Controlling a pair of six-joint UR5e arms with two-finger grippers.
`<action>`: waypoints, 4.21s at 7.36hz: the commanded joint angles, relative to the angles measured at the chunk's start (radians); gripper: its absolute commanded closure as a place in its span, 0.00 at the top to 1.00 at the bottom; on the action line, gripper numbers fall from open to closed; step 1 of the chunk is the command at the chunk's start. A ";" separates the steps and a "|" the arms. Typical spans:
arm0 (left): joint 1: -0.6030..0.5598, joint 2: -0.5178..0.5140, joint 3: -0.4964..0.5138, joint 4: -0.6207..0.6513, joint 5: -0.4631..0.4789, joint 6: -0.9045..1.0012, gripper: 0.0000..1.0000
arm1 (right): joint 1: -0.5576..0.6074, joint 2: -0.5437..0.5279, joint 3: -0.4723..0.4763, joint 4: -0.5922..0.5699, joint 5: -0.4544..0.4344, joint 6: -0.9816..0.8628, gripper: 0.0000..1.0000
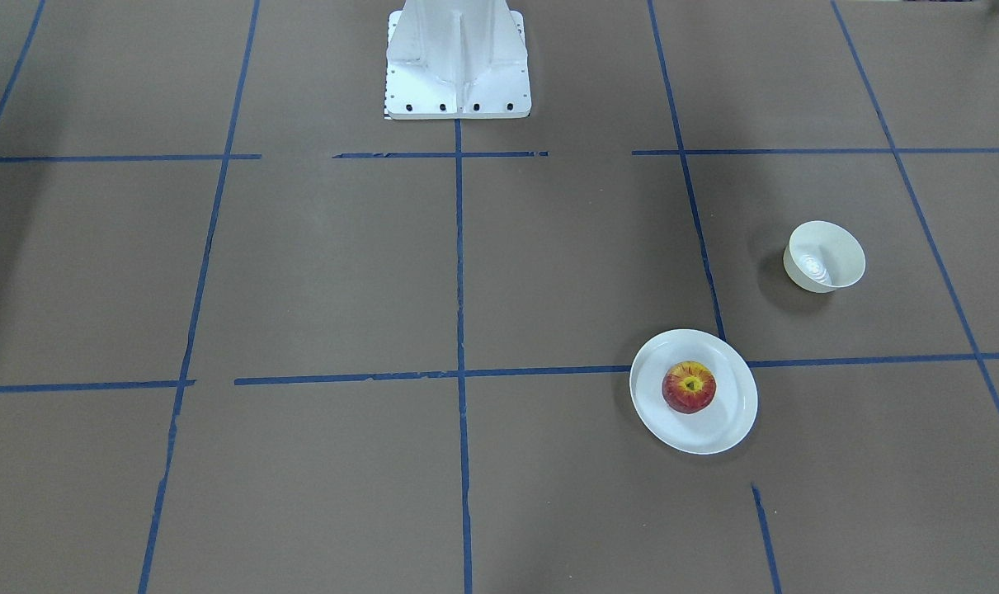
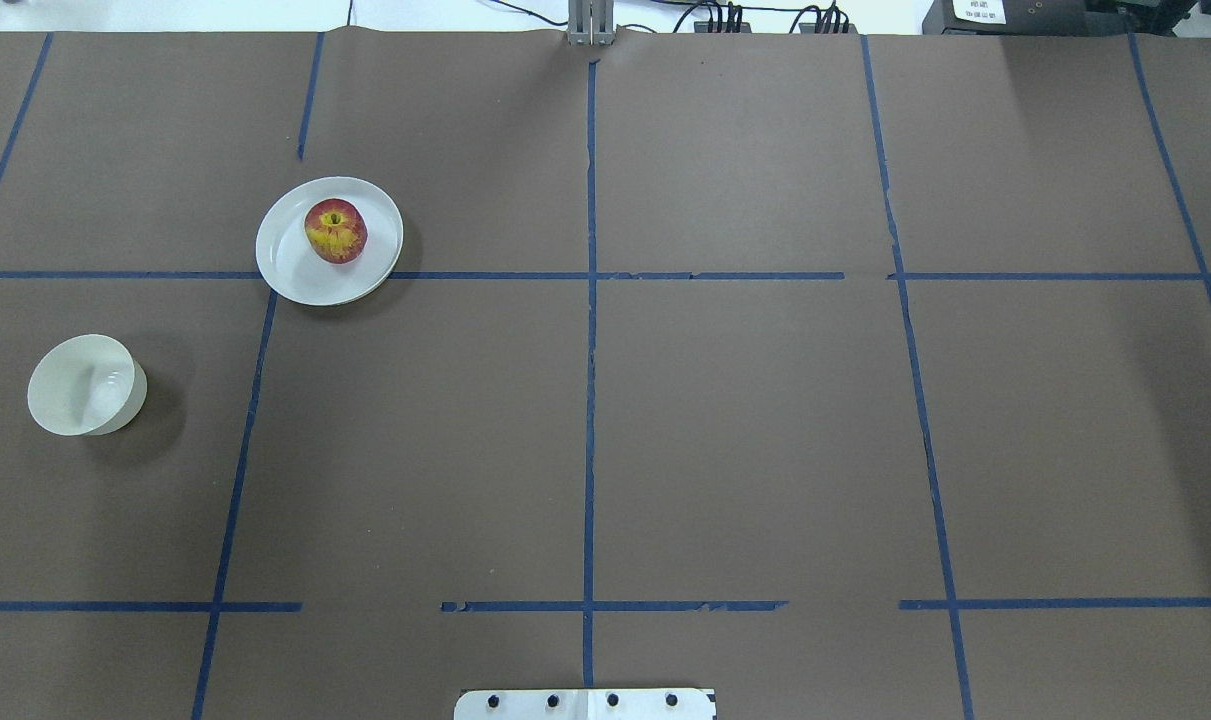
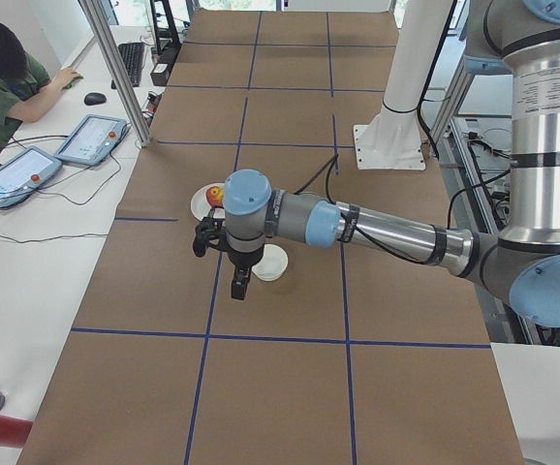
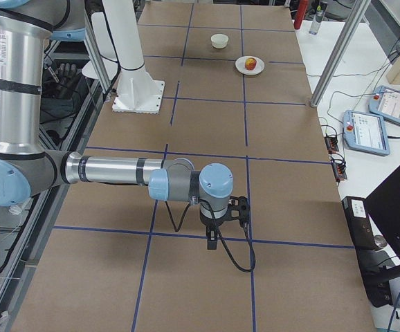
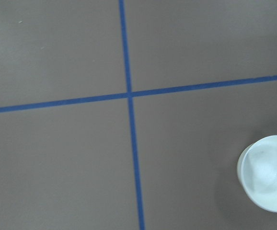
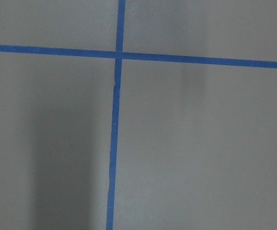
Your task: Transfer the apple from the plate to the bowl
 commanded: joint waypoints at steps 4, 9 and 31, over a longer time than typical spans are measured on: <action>0.406 -0.461 0.171 -0.003 0.107 -0.609 1.00 | 0.000 0.000 0.000 0.000 0.000 0.000 1.00; 0.532 -0.594 0.446 -0.249 0.296 -0.835 1.00 | 0.000 0.000 0.000 0.000 0.000 0.000 1.00; 0.525 -0.502 0.380 -0.354 0.231 -0.843 0.46 | 0.000 0.000 0.000 0.000 0.000 0.000 1.00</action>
